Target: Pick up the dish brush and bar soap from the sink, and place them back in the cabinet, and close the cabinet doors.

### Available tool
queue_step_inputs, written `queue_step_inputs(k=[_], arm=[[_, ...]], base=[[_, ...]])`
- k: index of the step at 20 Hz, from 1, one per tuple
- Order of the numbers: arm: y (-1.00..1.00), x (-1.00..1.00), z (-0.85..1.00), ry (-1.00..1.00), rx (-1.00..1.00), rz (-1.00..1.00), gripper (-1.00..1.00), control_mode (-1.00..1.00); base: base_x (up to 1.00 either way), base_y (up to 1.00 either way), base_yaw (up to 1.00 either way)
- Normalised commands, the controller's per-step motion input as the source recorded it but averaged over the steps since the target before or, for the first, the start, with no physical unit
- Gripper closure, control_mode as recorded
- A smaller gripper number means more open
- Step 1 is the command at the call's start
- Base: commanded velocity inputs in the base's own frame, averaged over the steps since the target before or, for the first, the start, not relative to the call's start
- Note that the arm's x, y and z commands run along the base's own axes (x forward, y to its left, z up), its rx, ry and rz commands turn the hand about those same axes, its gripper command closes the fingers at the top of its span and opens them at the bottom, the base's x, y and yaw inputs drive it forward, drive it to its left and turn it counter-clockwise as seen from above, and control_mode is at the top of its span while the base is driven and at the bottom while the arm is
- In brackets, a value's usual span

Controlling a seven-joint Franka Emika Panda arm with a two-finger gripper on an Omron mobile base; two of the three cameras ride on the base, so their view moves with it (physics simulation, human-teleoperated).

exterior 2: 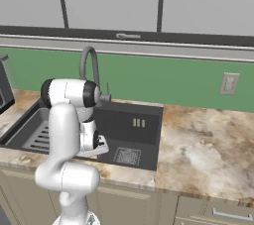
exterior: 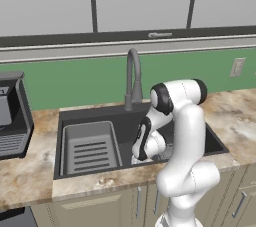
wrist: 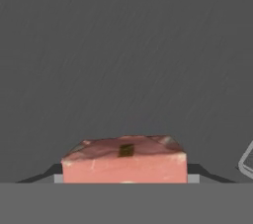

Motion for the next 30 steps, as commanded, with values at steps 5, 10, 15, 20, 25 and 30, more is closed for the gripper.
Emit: queue_step_inputs(k=[5,10,15,20,25,30], arm=[[-0.11,-0.02,0.01,0.0,0.0,0.0,1.0,-1.0],[-0.2,0.0,0.06,-0.01,0.0,0.0,1.0,-1.0],[-0.31,-0.03,0.13,-0.04,0.0,0.0,1.0,-1.0],[-0.27,0.0,0.23,-0.03,0.01,0.0,1.0,-1.0],[-0.21,0.0,0.3,-0.03,0.01,0.0,1.0,-1.0],[-0.19,-0.01,0.32,-0.04,0.01,0.0,1.0,-1.0]], base=[[0.0,0.0,0.0],[0.0,0.0,0.0],[0.0,0.0,0.0],[0.0,0.0,0.0],[0.0,0.0,0.0],[0.0,0.0,0.0]])
